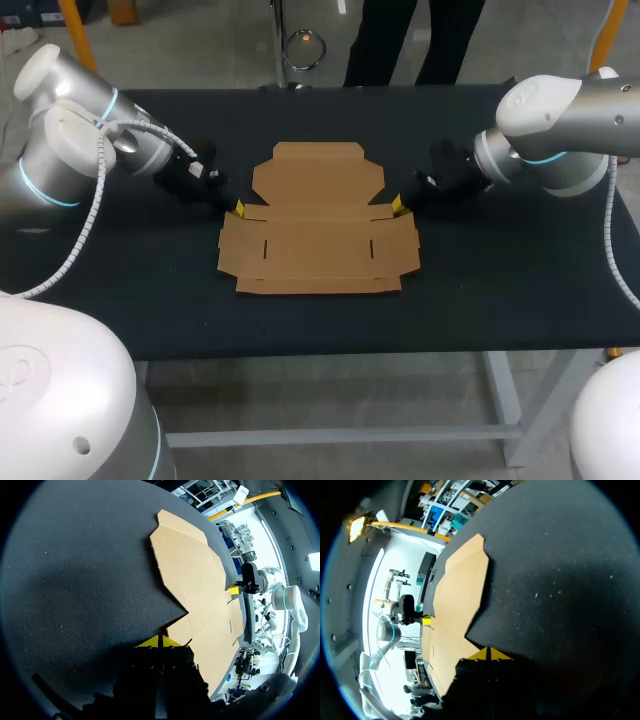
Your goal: Assemble the packaging by folding the flat box into shape, placing the metal phone stand inside, and closing the box properly
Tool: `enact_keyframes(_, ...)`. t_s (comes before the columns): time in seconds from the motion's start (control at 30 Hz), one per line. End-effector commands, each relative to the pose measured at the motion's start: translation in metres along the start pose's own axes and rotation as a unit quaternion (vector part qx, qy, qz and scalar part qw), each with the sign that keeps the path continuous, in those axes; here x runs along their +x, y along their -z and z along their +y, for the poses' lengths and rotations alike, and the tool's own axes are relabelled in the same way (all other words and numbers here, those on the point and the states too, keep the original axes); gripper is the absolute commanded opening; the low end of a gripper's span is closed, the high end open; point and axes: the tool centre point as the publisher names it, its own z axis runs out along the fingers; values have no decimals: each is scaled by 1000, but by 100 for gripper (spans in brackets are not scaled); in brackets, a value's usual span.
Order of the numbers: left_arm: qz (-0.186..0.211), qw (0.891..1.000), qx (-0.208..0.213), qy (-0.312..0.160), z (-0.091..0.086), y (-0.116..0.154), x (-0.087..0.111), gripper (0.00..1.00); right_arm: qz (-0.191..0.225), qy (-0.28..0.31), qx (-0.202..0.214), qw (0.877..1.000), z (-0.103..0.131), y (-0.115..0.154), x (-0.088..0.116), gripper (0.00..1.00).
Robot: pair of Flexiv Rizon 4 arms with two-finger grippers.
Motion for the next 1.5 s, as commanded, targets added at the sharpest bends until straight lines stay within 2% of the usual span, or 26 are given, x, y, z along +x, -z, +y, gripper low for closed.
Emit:
enact_keyframes(0.03,-2,1000,0,0,1,-4,0,0,9,1,3,1000,2,-5,-5,0)
enact_keyframes(0.73,-30,999,8,-6,0,-4,12,0,19,6,-5,1000,-4,-2,13,0)
enact_keyframes(1.33,-85,996,31,-5,-1,-3,26,0,7,-10,-14,1000,-2,-1,27,0)
enact_keyframes(1.5,-111,993,41,1,0,-2,32,0,-5,-11,-16,1000,-1,-3,30,0)
